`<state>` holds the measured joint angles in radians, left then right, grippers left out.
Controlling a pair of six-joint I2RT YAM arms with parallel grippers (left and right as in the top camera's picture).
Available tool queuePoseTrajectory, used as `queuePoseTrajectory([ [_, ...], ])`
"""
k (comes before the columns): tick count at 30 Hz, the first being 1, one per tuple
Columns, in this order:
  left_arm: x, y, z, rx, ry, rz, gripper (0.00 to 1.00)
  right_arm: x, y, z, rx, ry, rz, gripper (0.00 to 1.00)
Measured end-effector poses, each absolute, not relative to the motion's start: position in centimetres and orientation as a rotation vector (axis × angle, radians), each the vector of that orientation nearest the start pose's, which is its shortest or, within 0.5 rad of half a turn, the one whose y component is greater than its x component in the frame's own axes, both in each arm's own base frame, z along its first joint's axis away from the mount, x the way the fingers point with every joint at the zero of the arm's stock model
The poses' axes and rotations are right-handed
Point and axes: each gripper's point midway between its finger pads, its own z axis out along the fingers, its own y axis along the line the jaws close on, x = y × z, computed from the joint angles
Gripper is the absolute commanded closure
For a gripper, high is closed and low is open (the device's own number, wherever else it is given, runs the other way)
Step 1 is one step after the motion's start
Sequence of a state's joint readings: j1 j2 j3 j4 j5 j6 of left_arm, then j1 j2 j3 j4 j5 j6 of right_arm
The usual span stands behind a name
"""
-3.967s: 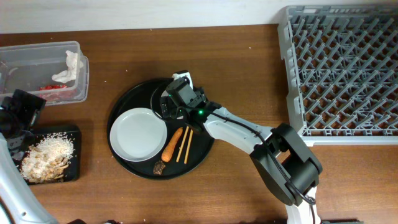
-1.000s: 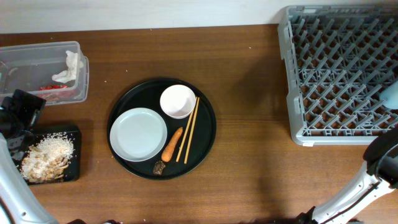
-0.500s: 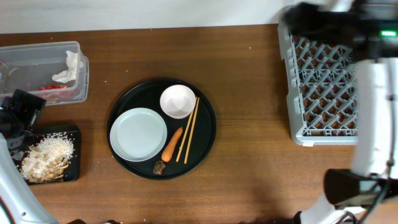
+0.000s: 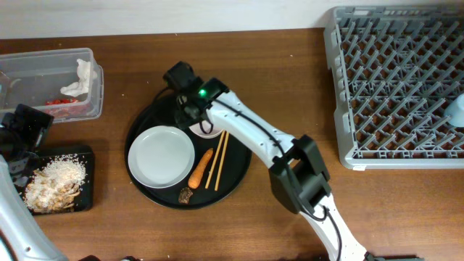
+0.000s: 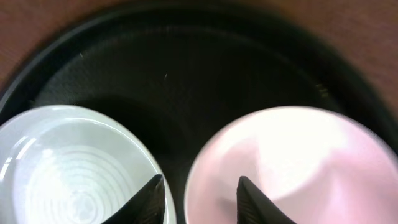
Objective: Sort waste into correct bins and load items into the dishwasher rack
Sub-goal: 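Reach the right gripper to the pink bowl and grasp it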
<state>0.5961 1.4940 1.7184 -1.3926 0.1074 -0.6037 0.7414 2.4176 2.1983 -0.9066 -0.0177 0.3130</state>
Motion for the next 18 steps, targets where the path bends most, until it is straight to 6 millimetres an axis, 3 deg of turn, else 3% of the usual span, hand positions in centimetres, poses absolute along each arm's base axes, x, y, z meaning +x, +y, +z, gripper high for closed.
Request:
queuePoseTrajectory([
  [3,27.6,16.5,26.4,-1.519,2.275,-0.149,0.01,42.0,39.5,5.5,-0.557,2.703,0.297,0.63],
  [10,27.6,16.5,26.4,-1.52,2.275,-0.149,0.01,42.2,39.0,4.8,-0.485,2.72,0.261,0.62],
  [14,27.6,16.5,26.4,-1.519,2.275,-0.149,0.01,41.8,38.9,3.4,-0.472,2.749,0.238,0.63],
  [16,27.6,16.5,26.4,-1.52,2.275,-0.149,0.01,41.1,39.2,2.6,-0.491,2.762,0.225,0.68],
  [18,27.6,16.5,26.4,-1.519,2.275,-0.149,0.01,40.8,39.6,2.6,-0.498,2.759,0.225,0.8],
])
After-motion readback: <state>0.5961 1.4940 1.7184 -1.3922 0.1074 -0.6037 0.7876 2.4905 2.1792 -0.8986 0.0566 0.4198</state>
